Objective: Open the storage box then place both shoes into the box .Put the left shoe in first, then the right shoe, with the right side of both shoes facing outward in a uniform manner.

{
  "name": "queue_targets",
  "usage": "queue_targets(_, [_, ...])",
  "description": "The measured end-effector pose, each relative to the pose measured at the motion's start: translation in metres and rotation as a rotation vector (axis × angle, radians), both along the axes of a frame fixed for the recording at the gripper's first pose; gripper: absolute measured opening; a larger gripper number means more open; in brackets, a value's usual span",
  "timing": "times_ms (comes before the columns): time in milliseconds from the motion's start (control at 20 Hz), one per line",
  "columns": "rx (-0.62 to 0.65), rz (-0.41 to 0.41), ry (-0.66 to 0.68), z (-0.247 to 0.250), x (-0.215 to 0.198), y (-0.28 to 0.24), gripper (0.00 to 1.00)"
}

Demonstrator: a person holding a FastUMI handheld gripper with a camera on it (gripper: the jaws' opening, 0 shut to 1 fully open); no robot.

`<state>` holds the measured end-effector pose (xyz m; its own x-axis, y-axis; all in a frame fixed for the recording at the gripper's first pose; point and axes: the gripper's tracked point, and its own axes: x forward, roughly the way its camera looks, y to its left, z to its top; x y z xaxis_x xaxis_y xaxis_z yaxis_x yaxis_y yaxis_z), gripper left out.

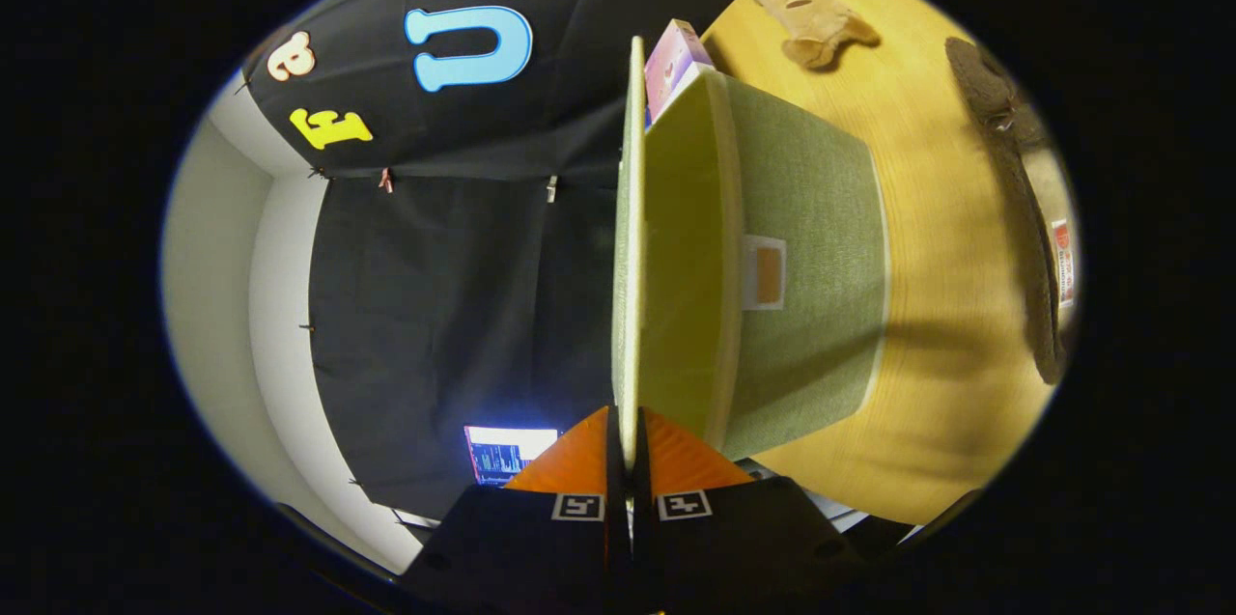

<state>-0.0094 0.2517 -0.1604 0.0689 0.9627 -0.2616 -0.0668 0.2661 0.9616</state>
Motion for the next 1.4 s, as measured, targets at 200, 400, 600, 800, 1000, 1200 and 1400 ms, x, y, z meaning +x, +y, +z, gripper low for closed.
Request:
queue_targets(200, [-0.035, 0.022, -0.06, 0.035, 0.001, 0.019, 0.05])
queue_targets(400, [-0.088, 0.057, -0.113, 0.069, -0.001, 0.054, 0.07])
queue_targets(600, [-0.107, 0.093, -0.191, 0.101, -0.005, 0.109, 0.08])
queue_targets(800, [-0.132, 0.129, -0.256, 0.115, -0.011, 0.175, 0.08])
queue_targets(1000, [-0.193, 0.155, -0.31, 0.107, -0.016, 0.239, 0.09])
queue_targets(1200, [-0.257, 0.167, -0.326, 0.083, -0.014, 0.291, 0.09])
queue_targets(1400, [-0.302, 0.17, -0.317, 0.055, -0.011, 0.327, 0.09])
